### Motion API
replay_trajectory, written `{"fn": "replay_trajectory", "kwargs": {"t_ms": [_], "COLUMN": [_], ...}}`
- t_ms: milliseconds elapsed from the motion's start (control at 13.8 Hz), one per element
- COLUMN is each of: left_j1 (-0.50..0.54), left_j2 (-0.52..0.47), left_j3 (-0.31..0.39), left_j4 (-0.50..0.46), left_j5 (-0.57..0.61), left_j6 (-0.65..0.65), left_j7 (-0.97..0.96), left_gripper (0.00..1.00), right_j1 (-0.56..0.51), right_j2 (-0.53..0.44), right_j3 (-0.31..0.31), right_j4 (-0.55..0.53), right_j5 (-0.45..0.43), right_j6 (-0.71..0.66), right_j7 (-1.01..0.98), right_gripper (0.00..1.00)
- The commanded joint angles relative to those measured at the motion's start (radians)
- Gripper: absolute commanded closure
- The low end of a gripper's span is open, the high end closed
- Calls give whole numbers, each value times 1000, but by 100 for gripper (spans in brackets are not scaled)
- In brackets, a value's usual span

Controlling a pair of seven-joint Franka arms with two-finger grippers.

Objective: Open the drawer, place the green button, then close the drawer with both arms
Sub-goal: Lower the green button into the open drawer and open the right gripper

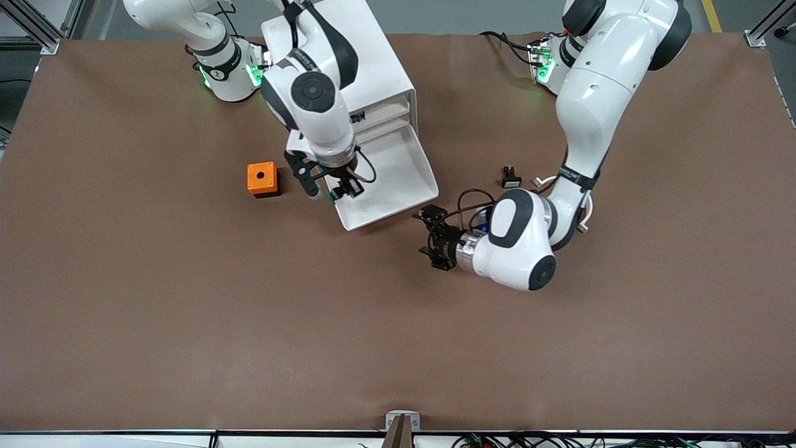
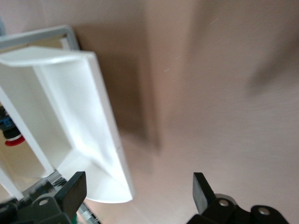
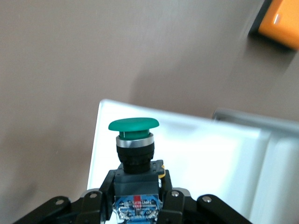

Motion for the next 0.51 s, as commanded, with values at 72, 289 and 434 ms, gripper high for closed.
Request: {"fn": "replay_trajectory", "kwargs": {"t_ms": [72,289,434], "left_j1": [29,29,30], "left_j2": [-90,-111,-137], "left_j3": [24,21,27], "left_j4": [-10,-11,-11], "left_j5": [301,526,574], "left_j6": [-49,-51,-51], "left_j7": [10,86,181], "left_gripper": [0,0,0], "right_j1": [67,95,102], "right_j2": [83,159,196], "right_j3": [-11,-11,-11], "right_j4": [52,126,160], "right_j5": [3,1,1], "right_j6": [59,56,53], "right_j7": [111,175,189], "right_gripper": [100,100,100]}}
